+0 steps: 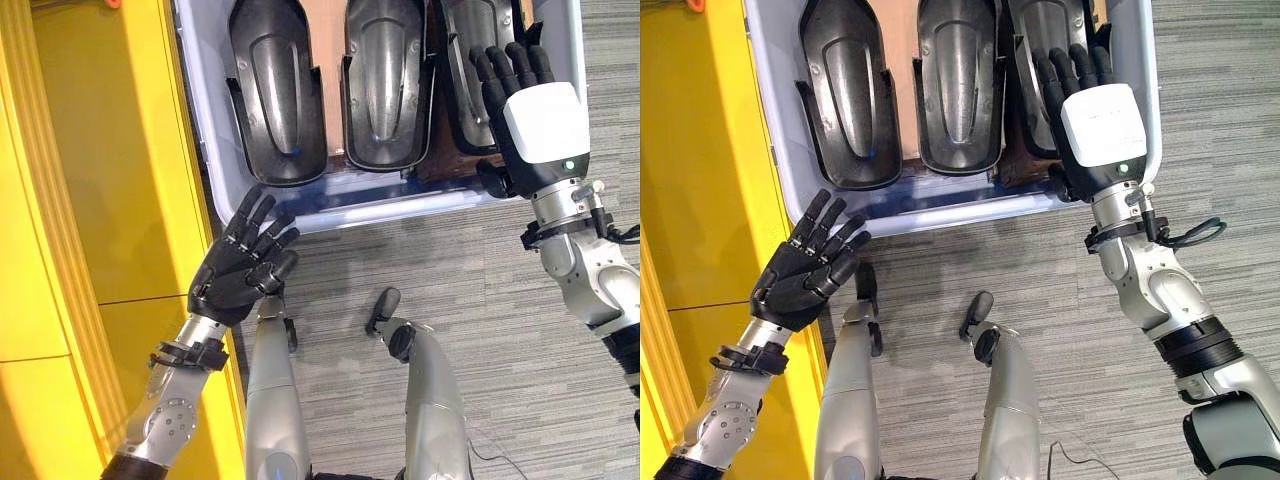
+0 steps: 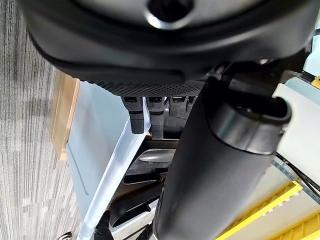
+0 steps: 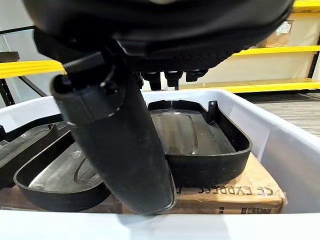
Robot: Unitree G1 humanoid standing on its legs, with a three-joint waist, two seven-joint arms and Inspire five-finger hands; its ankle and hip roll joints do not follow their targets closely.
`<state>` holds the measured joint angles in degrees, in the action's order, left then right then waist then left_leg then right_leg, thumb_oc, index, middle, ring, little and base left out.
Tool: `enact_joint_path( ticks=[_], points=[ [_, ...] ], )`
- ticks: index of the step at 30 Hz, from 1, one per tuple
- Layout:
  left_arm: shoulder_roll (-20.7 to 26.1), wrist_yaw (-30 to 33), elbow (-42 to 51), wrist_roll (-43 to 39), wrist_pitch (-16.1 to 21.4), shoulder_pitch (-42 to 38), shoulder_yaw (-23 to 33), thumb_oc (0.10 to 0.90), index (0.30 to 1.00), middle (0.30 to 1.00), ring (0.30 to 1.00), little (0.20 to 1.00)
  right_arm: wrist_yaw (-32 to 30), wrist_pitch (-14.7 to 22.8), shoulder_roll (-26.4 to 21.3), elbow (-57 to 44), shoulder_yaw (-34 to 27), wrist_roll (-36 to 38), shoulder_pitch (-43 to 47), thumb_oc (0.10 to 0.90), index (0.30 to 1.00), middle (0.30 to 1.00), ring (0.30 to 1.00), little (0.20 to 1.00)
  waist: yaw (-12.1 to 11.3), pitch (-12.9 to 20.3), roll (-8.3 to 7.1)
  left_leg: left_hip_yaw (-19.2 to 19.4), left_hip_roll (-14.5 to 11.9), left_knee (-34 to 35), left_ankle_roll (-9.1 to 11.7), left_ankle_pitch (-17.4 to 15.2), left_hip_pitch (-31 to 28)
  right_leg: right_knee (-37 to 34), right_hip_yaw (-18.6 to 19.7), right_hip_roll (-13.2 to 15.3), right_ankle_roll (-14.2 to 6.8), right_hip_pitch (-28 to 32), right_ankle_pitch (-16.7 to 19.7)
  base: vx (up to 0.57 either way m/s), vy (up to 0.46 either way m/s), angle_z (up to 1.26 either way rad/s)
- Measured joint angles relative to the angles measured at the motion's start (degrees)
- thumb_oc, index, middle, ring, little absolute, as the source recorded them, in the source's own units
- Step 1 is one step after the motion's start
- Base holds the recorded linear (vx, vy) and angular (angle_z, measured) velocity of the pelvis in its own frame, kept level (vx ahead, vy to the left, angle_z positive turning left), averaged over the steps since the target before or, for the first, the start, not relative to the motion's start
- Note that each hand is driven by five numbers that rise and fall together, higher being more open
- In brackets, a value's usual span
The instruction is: Move parts from the plastic box to the shelf.
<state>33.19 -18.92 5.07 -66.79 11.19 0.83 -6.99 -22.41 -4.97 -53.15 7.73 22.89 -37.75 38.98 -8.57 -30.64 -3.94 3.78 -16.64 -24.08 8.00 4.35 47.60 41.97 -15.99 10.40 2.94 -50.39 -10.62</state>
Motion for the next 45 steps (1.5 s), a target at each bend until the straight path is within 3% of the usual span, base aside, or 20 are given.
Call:
enact_joint_path(
  ticks=[14, 19, 25, 26, 27, 31, 32, 33, 34, 41, 45],
  points=[
    [0.0, 0.7, 0.9, 0.2, -0.8, -2.5, -1.3, 0.9, 1.0, 1.0, 1.0, 1.0, 0.8, -0.6, 0.9, 6.3, 1.1, -0.5, 5.0, 0.9, 1.0, 1.0, 1.0, 1.0, -1.2, 0.0, 0.31, -0.1, 0.7, -0.7, 0.0, 0.0, 2.4, 0.9, 0.3, 0.8, 0.0, -2.5, -0.1, 0.0, 0.0, 0.01],
    [0.3, 0.8, 2.2, 0.1, -0.8, -4.2, -1.7, 0.9, 1.0, 1.0, 1.0, 1.0, 1.4, -1.5, -0.9, 6.0, 2.8, -2.7, 8.8, 0.9, 1.0, 1.0, 1.0, 1.0, -1.1, 0.1, 0.62, -1.3, 0.9, -3.8, -0.1, -0.5, 7.3, 2.8, 0.1, 1.2, -0.4, -6.3, -0.5, 0.0, 0.0, 0.0],
    [0.5, 0.8, 5.0, 0.1, 0.0, -7.4, -2.0, 0.9, 1.0, 1.0, 1.0, 1.0, 1.9, -5.1, -2.6, 7.2, 3.4, -1.5, 14.0, 0.9, 1.0, 1.0, 1.0, 1.0, -1.2, 0.1, 0.75, -4.0, 1.7, -8.1, 0.4, -1.1, 14.6, 6.5, -0.3, 2.2, 0.2, -12.5, -1.2, 0.0, -0.04, 0.06],
    [0.5, 0.7, 5.1, 0.2, 0.1, -7.8, -2.0, 0.9, 1.0, 1.0, 1.0, 1.0, 1.9, -5.2, -2.6, 7.9, 3.5, -0.9, 14.5, 0.712, 0.736, 0.736, 0.736, 0.736, -1.2, 0.1, 0.76, -4.2, 1.8, -8.2, 0.4, -1.1, 15.2, 6.6, -0.3, 2.2, 0.1, -13.0, -1.2, 0.0, 0.0, 0.0],
    [0.5, 0.7, 5.3, 0.2, 0.1, -8.5, -2.5, 0.9, 1.0, 1.0, 1.0, 1.0, 1.9, -5.3, -2.4, 9.5, 4.3, 1.0, 15.4, 0.645, 0.643, 0.643, 0.643, 0.643, -1.8, 0.2, 0.83, -4.3, 1.8, -8.5, 0.4, -1.1, 16.4, 6.8, -0.5, 2.4, 0.0, -14.1, -1.1, 0.0, 0.0, 0.0],
    [1.9, 0.6, 7.2, 0.2, 0.4, -9.3, -2.5, 0.9, 1.0, 1.0, 1.0, 1.0, 0.4, -5.9, -2.1, 10.1, 5.6, 3.2, 18.5, 0.624, 0.613, 0.613, 0.613, 0.613, -1.8, 0.3, 1.27, -5.7, 2.6, -11.7, 0.4, -1.3, 20.2, 9.5, -0.6, 3.4, 0.1, -17.1, -1.5, 0.0, -0.015, 0.04],
    [2.1, 0.6, 7.3, 0.3, 0.3, -10.2, -2.8, 0.9, 1.0, 1.0, 1.0, 1.0, -1.2, -6.8, -2.0, 10.5, 5.6, 3.3, 19.1, 0.575, 0.544, 0.544, 0.544, 0.544, -1.8, 0.3, 1.34, -6.0, 2.8, -12.0, 0.4, -1.3, 21.2, 9.9, -0.8, 3.7, 0.1, -17.9, -1.5, -0.01, -0.037, 0.07],
    [2.1, 0.6, 7.4, 0.3, 0.3, -10.5, -2.9, 0.9, 1.0, 1.0, 1.0, 1.0, -1.7, -6.9, -2.1, 11.1, 5.5, 3.6, 19.7, 0.439, 0.355, 0.355, 0.355, 0.355, -1.8, 0.3, 1.36, -6.1, 2.9, -12.5, 0.4, -1.4, 21.6, 10.1, -0.8, 3.8, 0.1, -18.1, -1.5, -0.01, -0.034, 0.03],
    [2.1, 0.6, 7.4, 0.4, 0.2, -11.1, -3.1, 0.9, 1.0, 1.0, 1.0, 1.0, -2.0, -6.9, -2.3, 11.4, 5.2, 4.0, 20.5, 0.4, 0.3, 0.3, 0.3, 0.3, -1.7, 0.4, 1.42, -6.4, 3.0, -12.8, 0.4, -1.4, 22.3, 10.3, -1.0, 4.0, 0.1, -18.5, -1.5, -0.01, -0.031, -0.02],
    [2.0, 0.6, 6.6, 0.8, 0.0, -12.9, -3.7, 0.9, 1.0, 1.0, 1.0, 1.0, -3.7, -5.2, -1.4, 15.2, 4.4, 8.6, 23.5, 0.4, 0.3, 0.3, 0.3, 0.3, -1.7, 0.7, 1.98, -7.1, 4.0, -12.5, 0.4, -1.4, 23.5, 9.6, -1.5, 5.0, -0.1, -19.7, -1.5, -0.02, -0.016, -0.02],
    [2.0, 0.7, 6.1, 0.8, -0.5, -13.5, -4.0, 0.9, 1.0, 1.0, 1.0, 1.0, -4.8, -3.2, -1.2, 18.0, 2.8, 8.8, 23.8, 0.4, 0.3, 0.3, 0.3, 0.3, -1.9, 1.0, 2.35, -6.9, 4.1, -11.8, 0.4, -1.4, 23.4, 9.6, -1.2, 5.5, -1.9, -20.1, -2.2, -0.04, -0.017, -0.02]
  ],
)
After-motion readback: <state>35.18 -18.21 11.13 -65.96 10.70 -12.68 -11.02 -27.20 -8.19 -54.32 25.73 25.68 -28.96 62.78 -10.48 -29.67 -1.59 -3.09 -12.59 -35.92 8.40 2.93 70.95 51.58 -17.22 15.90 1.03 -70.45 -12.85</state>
